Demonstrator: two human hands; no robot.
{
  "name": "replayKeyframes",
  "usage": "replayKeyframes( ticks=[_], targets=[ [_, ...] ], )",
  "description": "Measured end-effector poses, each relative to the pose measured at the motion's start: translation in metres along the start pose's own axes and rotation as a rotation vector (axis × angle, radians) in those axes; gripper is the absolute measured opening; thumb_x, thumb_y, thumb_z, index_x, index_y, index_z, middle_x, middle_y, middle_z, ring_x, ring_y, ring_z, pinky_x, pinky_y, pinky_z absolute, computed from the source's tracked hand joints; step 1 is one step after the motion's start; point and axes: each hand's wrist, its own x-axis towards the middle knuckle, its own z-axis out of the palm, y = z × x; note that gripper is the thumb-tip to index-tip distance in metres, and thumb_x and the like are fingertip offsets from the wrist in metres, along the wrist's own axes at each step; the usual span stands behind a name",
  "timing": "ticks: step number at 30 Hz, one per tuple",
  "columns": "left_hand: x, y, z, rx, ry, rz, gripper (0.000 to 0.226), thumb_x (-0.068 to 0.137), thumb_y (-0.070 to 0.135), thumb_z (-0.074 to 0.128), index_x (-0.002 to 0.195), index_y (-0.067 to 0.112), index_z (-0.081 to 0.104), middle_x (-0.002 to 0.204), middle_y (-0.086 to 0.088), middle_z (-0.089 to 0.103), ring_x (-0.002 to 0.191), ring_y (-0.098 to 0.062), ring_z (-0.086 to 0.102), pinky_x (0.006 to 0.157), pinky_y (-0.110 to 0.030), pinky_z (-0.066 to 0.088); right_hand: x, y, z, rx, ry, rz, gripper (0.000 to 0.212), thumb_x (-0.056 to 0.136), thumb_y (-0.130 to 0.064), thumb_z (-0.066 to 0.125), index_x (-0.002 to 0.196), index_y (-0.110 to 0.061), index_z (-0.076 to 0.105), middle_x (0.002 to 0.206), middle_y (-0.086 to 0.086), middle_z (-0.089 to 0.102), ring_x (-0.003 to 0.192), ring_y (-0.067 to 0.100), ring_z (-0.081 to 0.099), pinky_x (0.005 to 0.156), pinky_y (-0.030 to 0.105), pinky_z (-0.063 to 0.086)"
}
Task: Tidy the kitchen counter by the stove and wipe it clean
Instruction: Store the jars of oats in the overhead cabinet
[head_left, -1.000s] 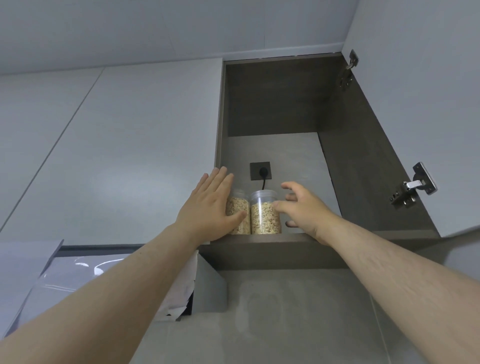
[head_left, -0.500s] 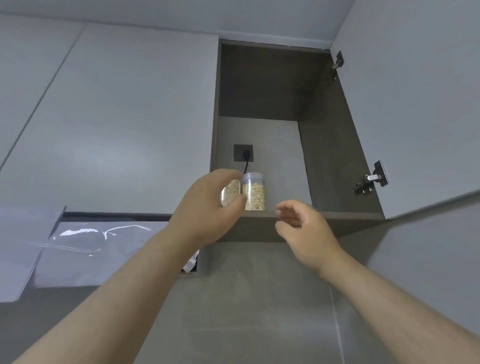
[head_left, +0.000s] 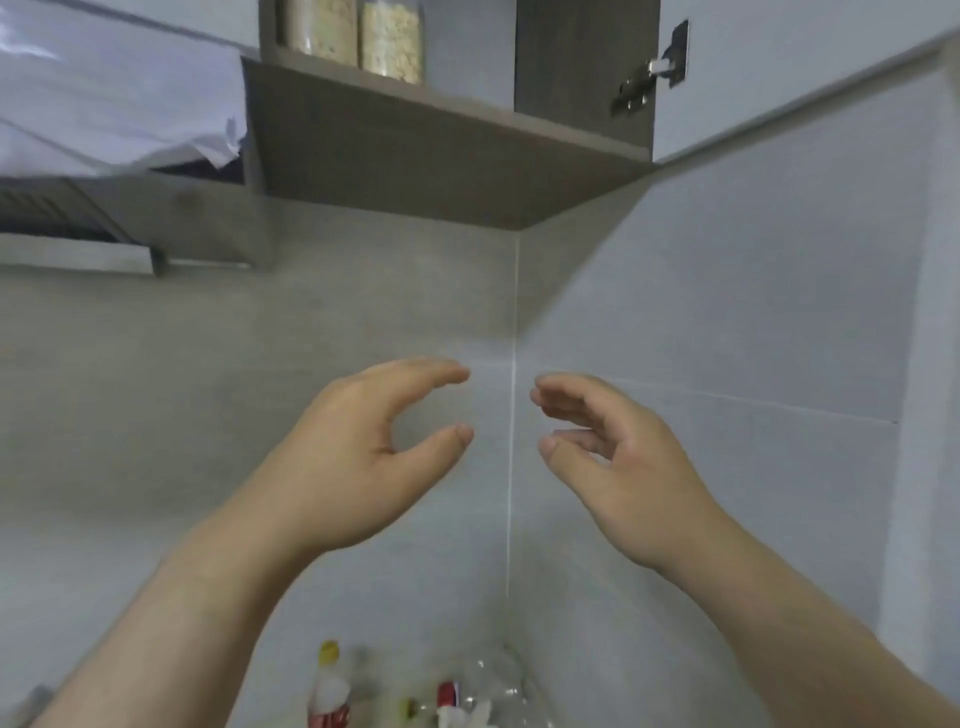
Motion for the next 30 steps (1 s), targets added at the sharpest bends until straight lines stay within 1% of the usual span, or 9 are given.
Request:
replayKeyframes(
  ticks=[3,8,10,12,16,22,24,28,30],
  targets=[
    [-0.03,0.0,0.03,0.022,-0.081,-0.052,0.067,0.077,0.062,0.043,0.13,0.025,0.06,0.122,0.025,0.047,0.111,0.018,0.037,0.091,0.008,0.021,-0.044,0.015,-0.014,-0.028,-0.002,0.1,0.039,0.091,-0.01,0.062,0.114,-0.041,0.054,0.12,-0.023,0.061,0.115,-0.011,0.053,0.095,0.01,0.044],
    [-0.074,0.017,0.072,-0.027,-0.223,-0.194,0.068,0.072,0.072,0.037,0.132,0.041,0.051,0.127,0.037,0.04,0.115,0.013,0.042,0.097,-0.01,0.03,-0.107,0.038,-0.043,-0.044,0.047,0.224,0.037,0.09,-0.019,0.063,0.11,-0.048,0.052,0.118,-0.023,0.062,0.115,-0.008,0.055,0.095,0.013,0.046],
    [-0.09,0.031,0.088,-0.065,-0.264,-0.227,0.059,0.075,0.071,0.043,0.128,0.047,0.049,0.125,0.044,0.036,0.109,0.022,0.043,0.097,-0.011,0.031,-0.13,0.048,-0.056,-0.046,0.047,0.265,0.034,0.086,-0.027,0.061,0.109,-0.05,0.051,0.119,-0.024,0.061,0.115,-0.008,0.055,0.094,0.012,0.046],
    [-0.106,0.046,0.104,-0.124,-0.287,-0.288,0.048,0.077,0.067,0.051,0.122,0.05,0.048,0.12,0.047,0.036,0.1,0.03,0.044,0.091,-0.005,0.032,-0.152,0.059,-0.072,-0.052,0.031,0.308,0.038,0.09,-0.021,0.064,0.109,-0.05,0.049,0.12,-0.023,0.06,0.115,-0.008,0.054,0.092,0.011,0.045],
    [-0.135,0.076,0.142,-0.201,-0.315,-0.43,0.043,0.068,0.072,0.045,0.109,0.06,0.049,0.115,0.052,0.045,0.109,0.029,0.039,0.091,-0.006,0.034,-0.194,0.087,-0.101,-0.013,-0.002,0.441,0.043,0.091,-0.011,0.064,0.106,-0.05,0.052,0.117,-0.021,0.062,0.112,-0.009,0.057,0.09,0.012,0.046],
    [-0.179,0.123,0.205,-0.274,-0.403,-0.577,0.029,0.085,0.045,0.065,0.112,0.047,0.055,0.112,0.043,0.045,0.099,0.025,0.044,0.091,-0.004,0.034,-0.269,0.131,-0.114,0.049,-0.148,0.702,0.038,0.092,-0.017,0.063,0.111,-0.048,0.054,0.122,-0.022,0.059,0.11,-0.01,0.055,0.094,0.018,0.046],
    [-0.196,0.133,0.223,-0.302,-0.442,-0.647,0.028,0.083,0.047,0.065,0.109,0.048,0.056,0.112,0.041,0.047,0.1,0.022,0.047,0.087,-0.002,0.035,-0.292,0.144,-0.112,0.073,-0.198,0.792,0.038,0.092,-0.016,0.062,0.117,-0.043,0.054,0.124,-0.019,0.058,0.116,-0.006,0.053,0.099,0.023,0.045],
    [-0.23,0.145,0.261,-0.427,-0.46,-0.833,0.036,0.07,0.058,0.061,0.104,0.048,0.059,0.12,0.026,0.057,0.113,0.005,0.053,0.096,-0.014,0.041,-0.331,0.168,-0.104,0.072,-0.264,0.908,0.04,0.092,-0.015,0.061,0.129,-0.028,0.055,0.126,-0.013,0.06,0.116,-0.002,0.054,0.103,0.025,0.043],
    [-0.246,0.147,0.28,-0.45,-0.485,-0.9,0.028,0.082,0.038,0.069,0.108,0.038,0.062,0.122,0.019,0.059,0.113,0.004,0.054,0.094,-0.011,0.04,-0.349,0.178,-0.097,0.068,-0.319,0.959,0.041,0.092,-0.015,0.06,0.131,-0.025,0.054,0.126,-0.014,0.059,0.113,-0.002,0.054,0.102,0.023,0.042]
  ],
)
